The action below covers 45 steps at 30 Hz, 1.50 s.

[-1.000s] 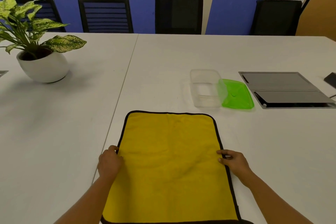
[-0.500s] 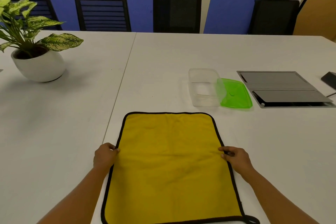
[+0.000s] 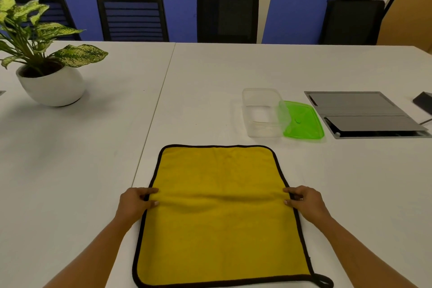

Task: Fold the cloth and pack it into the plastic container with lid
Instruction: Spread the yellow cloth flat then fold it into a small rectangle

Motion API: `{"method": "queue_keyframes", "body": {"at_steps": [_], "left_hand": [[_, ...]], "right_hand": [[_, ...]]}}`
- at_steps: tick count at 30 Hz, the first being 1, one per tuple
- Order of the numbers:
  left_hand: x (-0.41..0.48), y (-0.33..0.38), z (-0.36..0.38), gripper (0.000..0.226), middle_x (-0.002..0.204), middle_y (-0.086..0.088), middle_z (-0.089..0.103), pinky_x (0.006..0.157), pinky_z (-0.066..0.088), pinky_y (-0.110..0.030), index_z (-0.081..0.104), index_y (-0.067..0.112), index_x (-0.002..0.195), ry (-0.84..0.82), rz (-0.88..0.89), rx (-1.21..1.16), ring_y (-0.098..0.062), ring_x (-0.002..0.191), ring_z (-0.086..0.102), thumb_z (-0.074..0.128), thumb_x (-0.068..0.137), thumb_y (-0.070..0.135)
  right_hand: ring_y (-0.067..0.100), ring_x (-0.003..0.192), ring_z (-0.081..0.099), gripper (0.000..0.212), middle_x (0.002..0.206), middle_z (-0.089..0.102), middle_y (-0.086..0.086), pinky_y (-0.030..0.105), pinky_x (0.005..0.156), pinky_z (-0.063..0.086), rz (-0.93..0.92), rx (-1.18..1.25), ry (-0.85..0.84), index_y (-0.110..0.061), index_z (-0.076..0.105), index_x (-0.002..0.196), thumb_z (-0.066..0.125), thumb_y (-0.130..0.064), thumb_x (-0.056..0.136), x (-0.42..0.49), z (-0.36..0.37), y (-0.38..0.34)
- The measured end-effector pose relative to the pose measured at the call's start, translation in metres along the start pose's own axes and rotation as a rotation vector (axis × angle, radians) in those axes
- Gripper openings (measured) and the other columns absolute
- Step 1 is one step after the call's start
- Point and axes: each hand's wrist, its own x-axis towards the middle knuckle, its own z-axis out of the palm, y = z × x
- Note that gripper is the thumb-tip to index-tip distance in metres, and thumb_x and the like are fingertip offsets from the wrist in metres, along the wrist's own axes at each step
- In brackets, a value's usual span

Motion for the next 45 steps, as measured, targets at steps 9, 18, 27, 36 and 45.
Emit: {"method": "queue_keyframes", "body": {"at_steps": [9,18,27,36,45], "left_hand": [[0.002,0.019,-0.009,0.027,0.098,-0.026,0.068,0.074,0.04,-0.028,0.069,-0.005,0.102,0.159,0.166,0.026,-0.027,0.086,0.058,0.07,0.077,0.004],[0.026,0.101,-0.041,0.022,0.095,-0.023,0.065,0.071,0.037,-0.02,0.071,-0.002,0.099,0.411,0.41,0.005,-0.023,0.084,0.055,0.068,0.08,0.008],[0.02,0.102,-0.059,0.018,0.103,-0.015,0.064,0.072,0.043,-0.03,0.074,0.002,0.09,0.437,0.527,0.134,-0.029,0.097,0.053,0.074,0.073,0.004],[-0.031,-0.019,-0.014,0.052,0.073,0.014,0.058,0.066,0.035,-0.01,0.052,0.049,0.057,-0.121,0.326,0.427,-0.014,0.079,0.053,0.082,0.064,0.007],[-0.02,-0.008,-0.007,0.022,0.083,-0.011,0.068,0.064,0.042,-0.02,0.07,0.009,0.078,-0.125,0.158,0.374,-0.022,0.078,0.063,0.067,0.081,0.031]], "right_hand": [[0.014,0.07,0.051,0.016,0.08,0.06,0.008,0.008,0.06,0.042,-0.225,-0.136,0.248,-0.001,0.072,0.095,0.068,-0.005,0.079,0.004,-0.012,0.002],[0.023,0.069,0.056,0.014,0.098,0.065,0.016,0.03,0.068,0.045,-0.346,-0.122,0.549,-0.002,0.069,0.091,0.065,-0.013,0.084,0.035,-0.051,-0.069],[-0.014,0.058,0.055,0.011,0.087,0.061,0.008,0.003,0.048,0.045,-0.342,0.161,0.574,-0.006,0.071,0.089,0.07,-0.004,0.079,0.016,-0.059,-0.069],[0.009,0.063,0.06,0.061,0.077,0.068,0.002,0.004,0.057,0.046,-0.083,-0.084,0.025,-0.053,0.066,0.056,0.077,0.006,0.067,-0.041,-0.012,0.049],[0.017,0.065,0.058,0.024,0.075,0.066,0.006,0.02,0.056,0.04,-0.045,-0.218,0.073,-0.018,0.065,0.065,0.068,-0.036,0.079,-0.028,-0.013,0.025]]}}
